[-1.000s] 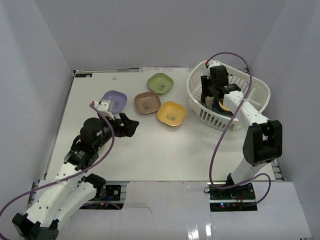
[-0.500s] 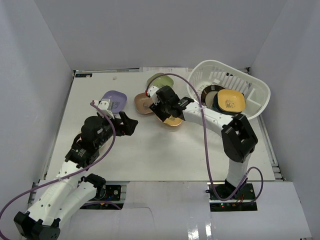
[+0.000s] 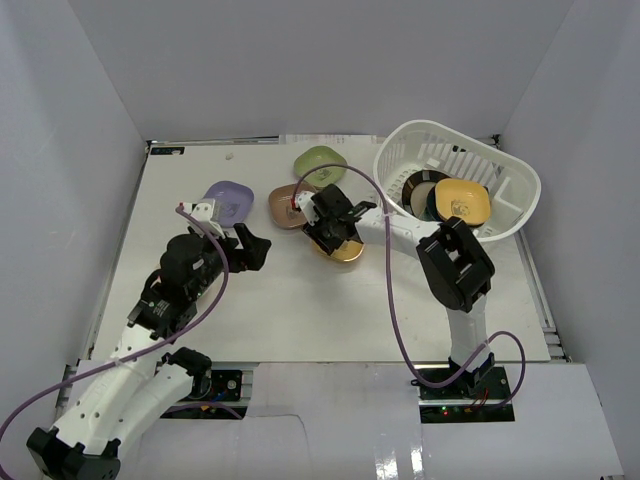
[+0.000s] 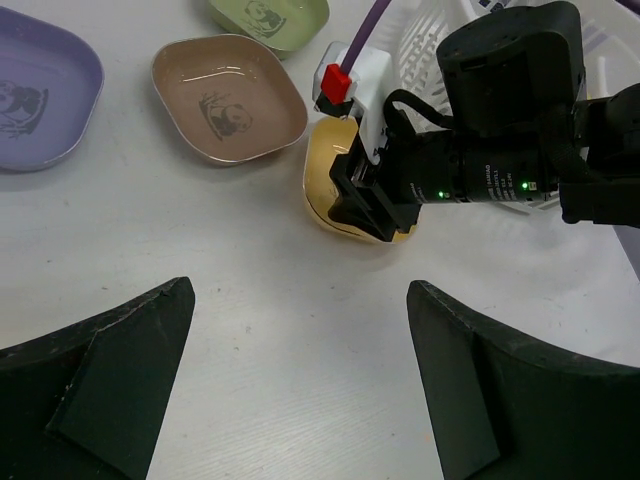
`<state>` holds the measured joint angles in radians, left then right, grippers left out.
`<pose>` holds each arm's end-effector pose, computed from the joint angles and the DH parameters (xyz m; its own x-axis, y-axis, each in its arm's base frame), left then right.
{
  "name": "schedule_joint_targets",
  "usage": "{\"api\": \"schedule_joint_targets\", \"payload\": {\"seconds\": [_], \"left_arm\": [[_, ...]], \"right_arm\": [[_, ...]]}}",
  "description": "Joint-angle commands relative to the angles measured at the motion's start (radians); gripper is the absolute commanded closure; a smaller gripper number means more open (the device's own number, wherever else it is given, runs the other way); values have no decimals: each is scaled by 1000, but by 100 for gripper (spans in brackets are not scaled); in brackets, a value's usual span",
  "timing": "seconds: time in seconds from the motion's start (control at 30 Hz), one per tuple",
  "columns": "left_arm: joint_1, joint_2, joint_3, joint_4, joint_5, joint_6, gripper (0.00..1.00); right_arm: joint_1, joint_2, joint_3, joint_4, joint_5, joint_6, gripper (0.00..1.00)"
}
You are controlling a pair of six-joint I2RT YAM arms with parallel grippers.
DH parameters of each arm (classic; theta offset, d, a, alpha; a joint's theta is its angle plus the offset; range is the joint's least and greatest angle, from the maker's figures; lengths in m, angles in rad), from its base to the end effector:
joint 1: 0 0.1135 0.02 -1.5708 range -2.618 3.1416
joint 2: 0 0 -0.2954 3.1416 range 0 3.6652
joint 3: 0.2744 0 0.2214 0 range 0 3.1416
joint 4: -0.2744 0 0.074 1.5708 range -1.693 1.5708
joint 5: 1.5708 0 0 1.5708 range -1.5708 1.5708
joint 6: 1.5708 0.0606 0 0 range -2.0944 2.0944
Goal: Place the plates into the plastic bin on the countertop
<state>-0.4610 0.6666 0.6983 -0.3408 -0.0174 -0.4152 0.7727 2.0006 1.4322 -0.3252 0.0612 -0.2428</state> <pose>0.1144 -0.0556 0.3219 -0.4227 -0.2403 -0.8738 0.2835 0.8807 -0.3794 0.3171 0.3040 0.2131 -0.3807 -0.7063 -0.5968 -0.7838 0.5889 -0.1969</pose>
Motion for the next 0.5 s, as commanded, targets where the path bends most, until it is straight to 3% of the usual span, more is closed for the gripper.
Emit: {"api": "schedule_joint_targets", "payload": {"seconds": [0.0,0.13,0.33,0.43,0.47], "left_arm": [[4,-16,17,-14,-26,4,2],[4,-27,18,-14,-21,1,2],[4,-30,17,-14,-16,1,2],[4,-32,17,-15,-18,1,2],[4,-33,17,-14,-19,0,2]], "right_arm": [[-1,-16,-21,40,-63,17,54],[-1,-51,-59,54,-83,40,46],[-1,-181,-93,77,29,105,46],[0,-266,-162,133,-33,125,44],[0,-282,-185,150,-122,125,41]]}}
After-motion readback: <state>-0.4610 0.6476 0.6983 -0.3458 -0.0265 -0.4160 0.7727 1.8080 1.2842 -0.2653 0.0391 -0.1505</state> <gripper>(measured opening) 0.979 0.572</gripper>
